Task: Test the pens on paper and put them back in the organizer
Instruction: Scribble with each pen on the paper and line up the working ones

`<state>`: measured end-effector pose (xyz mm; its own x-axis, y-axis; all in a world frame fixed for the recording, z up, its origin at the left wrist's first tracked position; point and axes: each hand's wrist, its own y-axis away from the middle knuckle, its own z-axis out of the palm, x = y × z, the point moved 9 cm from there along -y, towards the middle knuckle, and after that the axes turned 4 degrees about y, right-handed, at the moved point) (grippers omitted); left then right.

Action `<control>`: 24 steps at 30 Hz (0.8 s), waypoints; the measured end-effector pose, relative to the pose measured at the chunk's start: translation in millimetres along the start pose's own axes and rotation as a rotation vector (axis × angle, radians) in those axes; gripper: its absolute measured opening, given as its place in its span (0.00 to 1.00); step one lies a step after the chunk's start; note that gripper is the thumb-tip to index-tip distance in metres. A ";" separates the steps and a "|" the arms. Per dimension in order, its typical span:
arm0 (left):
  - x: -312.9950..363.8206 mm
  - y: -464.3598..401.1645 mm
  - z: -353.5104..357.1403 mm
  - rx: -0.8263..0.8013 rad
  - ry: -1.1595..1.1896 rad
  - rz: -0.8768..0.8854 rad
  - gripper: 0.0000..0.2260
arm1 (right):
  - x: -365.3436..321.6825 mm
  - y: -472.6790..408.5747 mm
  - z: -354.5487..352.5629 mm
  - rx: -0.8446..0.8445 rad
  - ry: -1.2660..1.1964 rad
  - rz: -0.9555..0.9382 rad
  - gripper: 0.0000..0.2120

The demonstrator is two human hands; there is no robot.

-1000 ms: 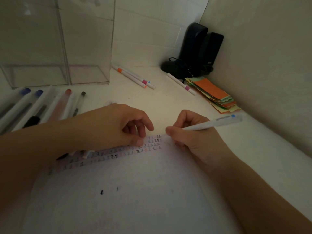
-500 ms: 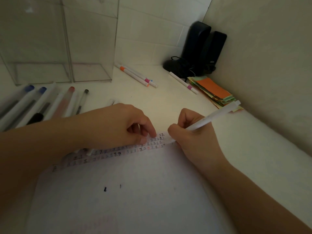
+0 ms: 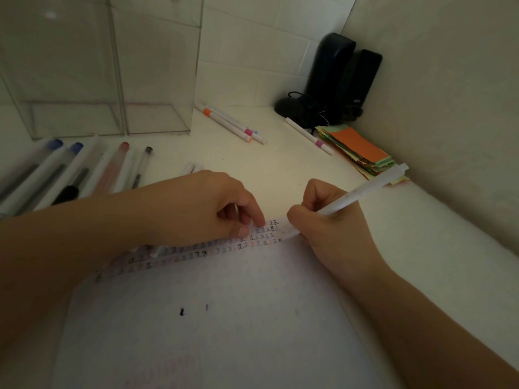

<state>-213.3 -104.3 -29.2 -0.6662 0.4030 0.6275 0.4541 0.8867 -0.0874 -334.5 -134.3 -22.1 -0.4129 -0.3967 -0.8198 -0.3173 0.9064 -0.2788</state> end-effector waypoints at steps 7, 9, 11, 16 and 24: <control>0.6 0.9 0.6 -0.010 -0.012 -0.006 0.09 | -1.1 0.7 2.3 -0.027 0.005 -0.007 0.16; 0.2 1.1 0.8 -0.007 -0.012 -0.006 0.09 | -1.3 0.2 0.6 -0.015 0.022 -0.008 0.15; 1.6 1.4 0.9 -0.012 -0.005 -0.008 0.09 | 3.7 -0.3 -3.7 0.009 -0.057 0.038 0.12; 2.5 2.3 1.3 -0.037 0.002 -0.020 0.09 | 10.1 1.8 -11.6 0.073 -0.359 0.136 0.08; 38.3 5.8 -15.2 0.113 0.241 0.171 0.15 | -14.7 7.3 1.7 0.010 0.083 -0.078 0.08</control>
<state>-227.2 -87.1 6.0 -0.4208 0.4948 0.7603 0.4697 0.8359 -0.2841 -329.3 -121.7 -12.9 -0.4564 -0.4763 -0.7515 -0.3432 0.8735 -0.3453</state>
